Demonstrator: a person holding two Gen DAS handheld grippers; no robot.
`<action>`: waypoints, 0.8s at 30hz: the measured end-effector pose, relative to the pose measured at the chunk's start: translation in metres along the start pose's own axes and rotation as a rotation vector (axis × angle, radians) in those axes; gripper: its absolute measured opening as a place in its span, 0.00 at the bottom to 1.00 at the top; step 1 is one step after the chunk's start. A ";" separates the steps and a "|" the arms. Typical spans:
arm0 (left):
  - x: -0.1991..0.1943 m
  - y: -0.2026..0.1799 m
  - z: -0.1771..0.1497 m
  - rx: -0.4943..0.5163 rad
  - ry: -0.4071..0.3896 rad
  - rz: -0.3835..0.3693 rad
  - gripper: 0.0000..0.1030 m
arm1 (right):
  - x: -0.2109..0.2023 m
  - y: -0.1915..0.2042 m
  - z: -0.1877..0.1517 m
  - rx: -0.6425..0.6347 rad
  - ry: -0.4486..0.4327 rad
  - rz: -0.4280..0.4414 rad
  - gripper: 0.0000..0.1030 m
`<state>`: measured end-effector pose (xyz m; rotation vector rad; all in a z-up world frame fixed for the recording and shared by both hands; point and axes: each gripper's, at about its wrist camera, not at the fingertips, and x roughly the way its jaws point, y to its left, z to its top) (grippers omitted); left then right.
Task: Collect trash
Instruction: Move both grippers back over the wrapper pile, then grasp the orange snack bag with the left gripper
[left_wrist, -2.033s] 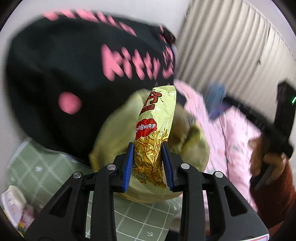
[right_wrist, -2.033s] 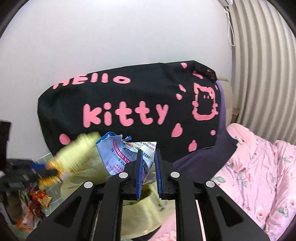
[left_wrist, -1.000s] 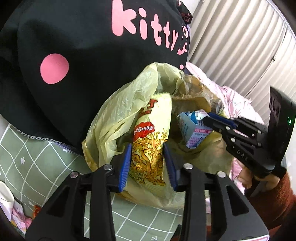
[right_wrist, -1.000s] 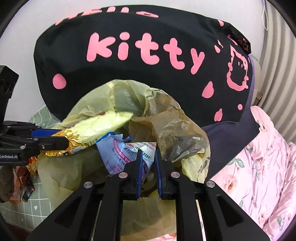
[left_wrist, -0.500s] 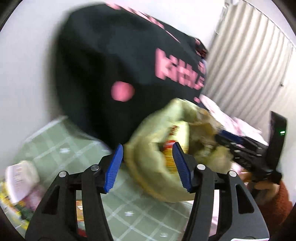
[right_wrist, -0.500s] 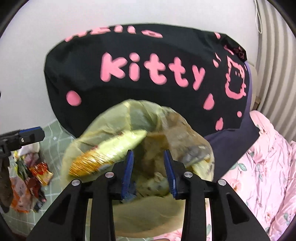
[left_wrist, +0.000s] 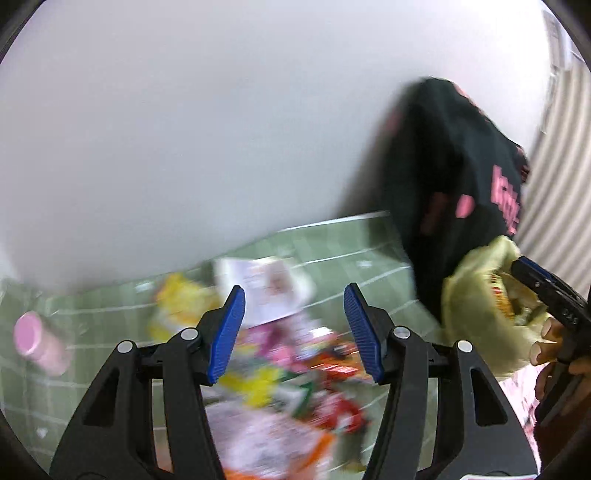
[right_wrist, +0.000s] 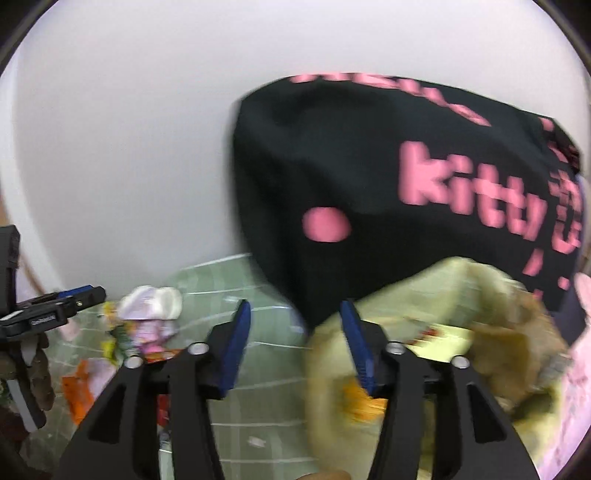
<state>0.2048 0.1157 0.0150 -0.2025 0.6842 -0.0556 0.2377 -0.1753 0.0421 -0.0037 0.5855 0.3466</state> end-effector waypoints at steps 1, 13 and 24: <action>-0.004 0.012 -0.005 -0.020 -0.001 0.019 0.51 | 0.005 0.010 0.001 -0.016 0.002 0.029 0.51; -0.043 0.110 -0.059 -0.215 0.025 0.159 0.52 | 0.066 0.110 -0.010 -0.173 0.132 0.199 0.51; -0.032 0.101 -0.105 -0.115 0.202 0.115 0.52 | 0.089 0.149 -0.045 -0.304 0.253 0.279 0.51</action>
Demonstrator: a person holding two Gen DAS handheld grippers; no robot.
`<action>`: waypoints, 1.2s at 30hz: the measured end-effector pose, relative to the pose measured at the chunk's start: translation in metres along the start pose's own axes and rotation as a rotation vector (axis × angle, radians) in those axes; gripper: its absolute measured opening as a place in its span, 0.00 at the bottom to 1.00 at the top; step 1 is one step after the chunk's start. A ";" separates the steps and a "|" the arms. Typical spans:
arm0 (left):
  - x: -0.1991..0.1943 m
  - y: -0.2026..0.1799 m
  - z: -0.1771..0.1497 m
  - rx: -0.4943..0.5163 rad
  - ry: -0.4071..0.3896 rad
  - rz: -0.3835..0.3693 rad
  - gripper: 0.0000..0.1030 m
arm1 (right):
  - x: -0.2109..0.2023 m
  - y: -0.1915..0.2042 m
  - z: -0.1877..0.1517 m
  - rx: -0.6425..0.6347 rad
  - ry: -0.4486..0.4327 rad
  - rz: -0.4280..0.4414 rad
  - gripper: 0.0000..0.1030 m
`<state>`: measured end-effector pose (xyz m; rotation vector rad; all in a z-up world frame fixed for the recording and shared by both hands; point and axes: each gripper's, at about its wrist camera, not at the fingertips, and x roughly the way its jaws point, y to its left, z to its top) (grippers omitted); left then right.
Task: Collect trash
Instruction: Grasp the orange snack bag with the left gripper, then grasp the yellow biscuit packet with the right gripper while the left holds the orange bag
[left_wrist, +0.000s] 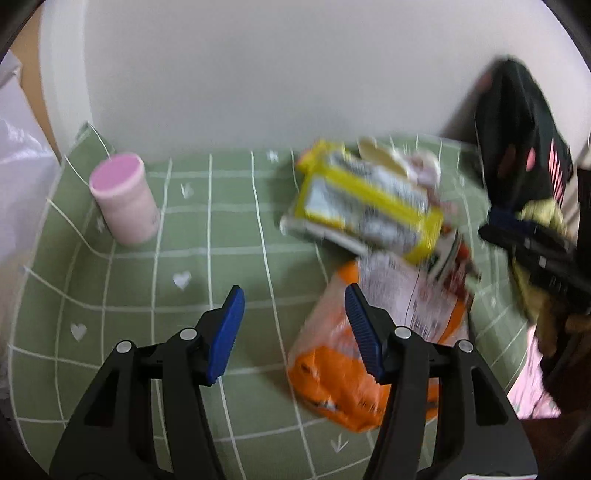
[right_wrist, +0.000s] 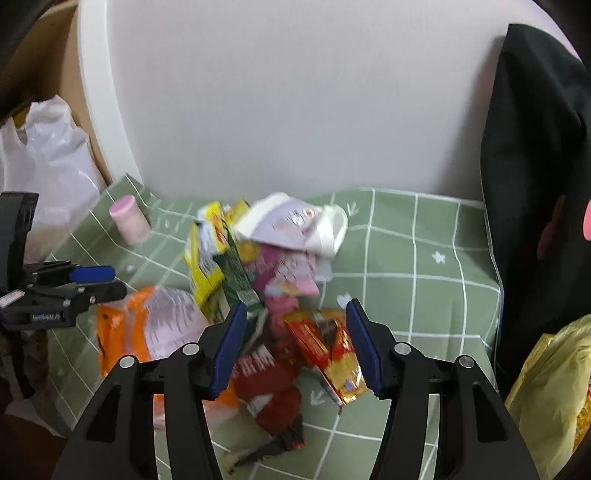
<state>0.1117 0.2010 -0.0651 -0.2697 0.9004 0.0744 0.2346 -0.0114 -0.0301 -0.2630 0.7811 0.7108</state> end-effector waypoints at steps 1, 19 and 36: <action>0.002 -0.001 -0.002 0.000 0.009 -0.002 0.52 | 0.000 -0.002 0.000 0.009 0.003 -0.005 0.51; -0.009 0.028 0.020 -0.103 -0.041 0.077 0.15 | -0.035 -0.002 -0.024 0.034 -0.039 -0.025 0.51; -0.022 0.038 0.011 -0.118 -0.043 0.079 0.30 | -0.014 0.054 0.013 -0.145 -0.053 0.107 0.51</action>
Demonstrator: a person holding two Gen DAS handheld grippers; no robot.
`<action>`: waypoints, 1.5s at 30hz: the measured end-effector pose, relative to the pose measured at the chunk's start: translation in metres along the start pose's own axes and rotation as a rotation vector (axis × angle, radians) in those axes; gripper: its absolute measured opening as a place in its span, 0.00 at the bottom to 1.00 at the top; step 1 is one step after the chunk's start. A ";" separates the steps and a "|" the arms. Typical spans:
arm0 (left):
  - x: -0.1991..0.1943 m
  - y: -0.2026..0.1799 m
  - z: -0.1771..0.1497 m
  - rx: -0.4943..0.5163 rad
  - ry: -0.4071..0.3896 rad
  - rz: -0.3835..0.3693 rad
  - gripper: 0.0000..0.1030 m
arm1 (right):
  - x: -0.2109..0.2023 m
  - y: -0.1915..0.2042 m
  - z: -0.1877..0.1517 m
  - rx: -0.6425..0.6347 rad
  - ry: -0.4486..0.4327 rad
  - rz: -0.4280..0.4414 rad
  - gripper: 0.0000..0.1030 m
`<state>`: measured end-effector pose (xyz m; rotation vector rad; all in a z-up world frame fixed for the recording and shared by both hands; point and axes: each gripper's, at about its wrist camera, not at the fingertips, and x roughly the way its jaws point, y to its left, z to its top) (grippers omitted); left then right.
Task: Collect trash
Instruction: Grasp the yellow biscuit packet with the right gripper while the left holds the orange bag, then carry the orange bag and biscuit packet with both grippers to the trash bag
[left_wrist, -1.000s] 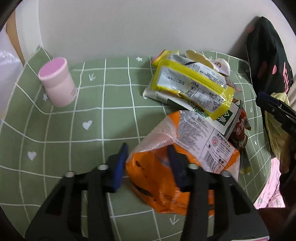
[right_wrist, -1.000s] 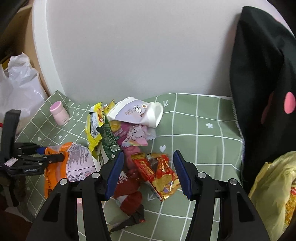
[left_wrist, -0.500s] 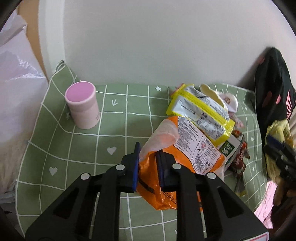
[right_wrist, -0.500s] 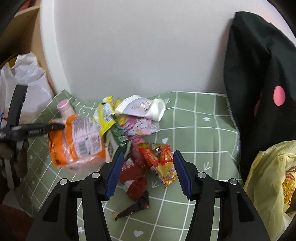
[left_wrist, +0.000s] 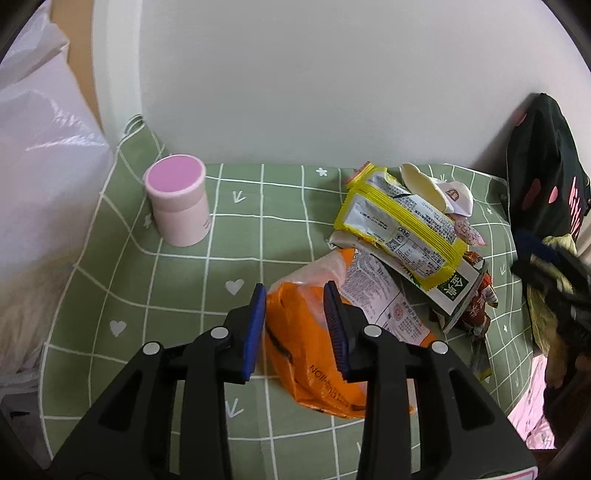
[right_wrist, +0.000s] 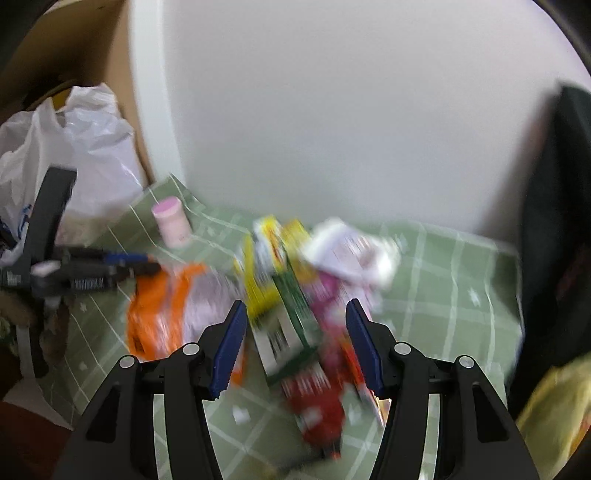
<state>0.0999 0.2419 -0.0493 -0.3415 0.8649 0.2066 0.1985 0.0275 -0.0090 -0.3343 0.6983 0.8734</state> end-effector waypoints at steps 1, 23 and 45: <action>-0.002 0.001 -0.001 -0.003 -0.001 0.002 0.30 | 0.007 0.005 0.008 -0.016 -0.001 0.013 0.51; -0.008 -0.004 -0.002 0.076 -0.060 -0.016 0.46 | 0.035 -0.007 0.025 0.029 0.041 0.004 0.10; -0.025 -0.022 0.041 0.045 -0.140 -0.044 0.10 | -0.021 -0.070 -0.011 0.207 -0.003 -0.162 0.10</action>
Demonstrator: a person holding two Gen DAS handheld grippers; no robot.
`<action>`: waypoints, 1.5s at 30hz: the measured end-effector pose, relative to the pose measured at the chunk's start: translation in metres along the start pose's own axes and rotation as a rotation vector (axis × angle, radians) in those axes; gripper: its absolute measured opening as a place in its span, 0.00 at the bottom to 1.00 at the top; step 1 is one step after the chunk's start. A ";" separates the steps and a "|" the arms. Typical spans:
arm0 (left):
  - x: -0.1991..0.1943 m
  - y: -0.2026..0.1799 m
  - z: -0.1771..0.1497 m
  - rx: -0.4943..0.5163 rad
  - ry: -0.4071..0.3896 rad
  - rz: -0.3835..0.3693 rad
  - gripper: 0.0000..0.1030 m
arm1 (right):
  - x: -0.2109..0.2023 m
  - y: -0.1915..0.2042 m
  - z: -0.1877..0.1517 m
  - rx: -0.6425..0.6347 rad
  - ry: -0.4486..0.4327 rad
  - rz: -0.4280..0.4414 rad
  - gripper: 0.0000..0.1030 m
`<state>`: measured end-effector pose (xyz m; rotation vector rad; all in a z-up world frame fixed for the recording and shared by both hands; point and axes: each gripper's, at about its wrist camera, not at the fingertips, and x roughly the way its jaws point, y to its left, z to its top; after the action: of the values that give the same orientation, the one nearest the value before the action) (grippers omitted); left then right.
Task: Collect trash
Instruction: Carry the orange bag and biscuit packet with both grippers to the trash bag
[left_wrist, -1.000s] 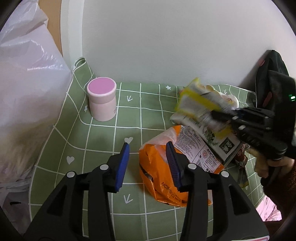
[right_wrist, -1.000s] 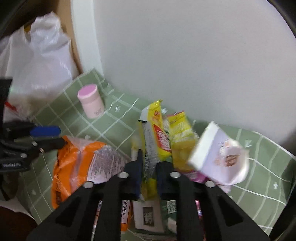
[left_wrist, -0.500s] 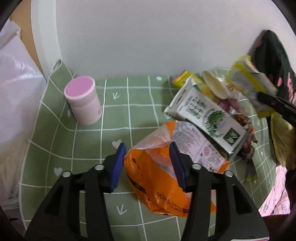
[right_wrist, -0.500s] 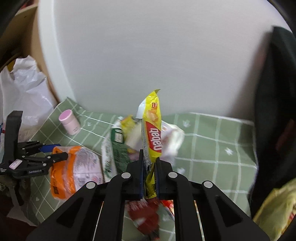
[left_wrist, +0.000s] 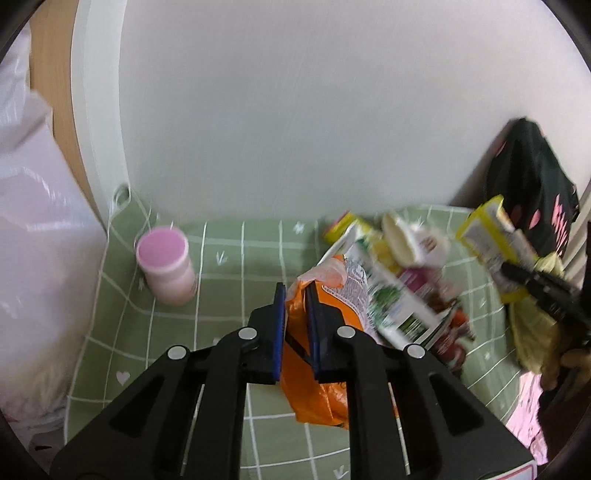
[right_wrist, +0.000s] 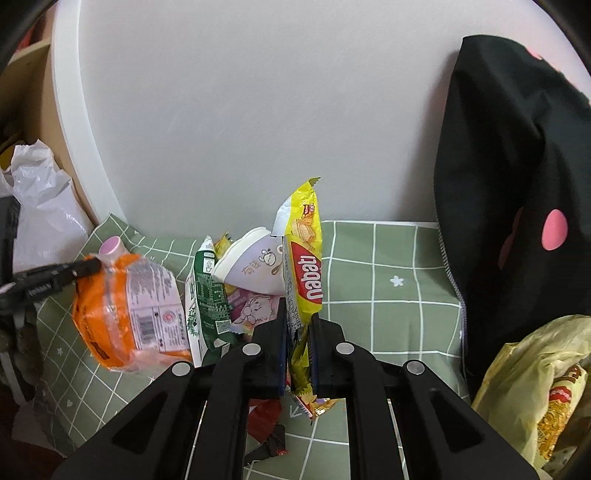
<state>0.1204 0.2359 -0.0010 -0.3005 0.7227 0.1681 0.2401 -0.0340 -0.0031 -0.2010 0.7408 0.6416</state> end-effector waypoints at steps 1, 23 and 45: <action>-0.002 -0.002 0.004 0.001 -0.012 -0.003 0.10 | -0.002 0.000 0.000 0.000 -0.005 -0.003 0.10; -0.006 -0.140 0.092 0.179 -0.170 -0.228 0.09 | -0.111 -0.061 0.001 0.091 -0.172 -0.260 0.10; 0.010 -0.370 0.063 0.489 -0.119 -0.606 0.10 | -0.218 -0.185 -0.057 0.341 -0.231 -0.562 0.10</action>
<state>0.2614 -0.0922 0.1155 -0.0300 0.5076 -0.5562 0.1986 -0.3049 0.0954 -0.0138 0.5245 -0.0024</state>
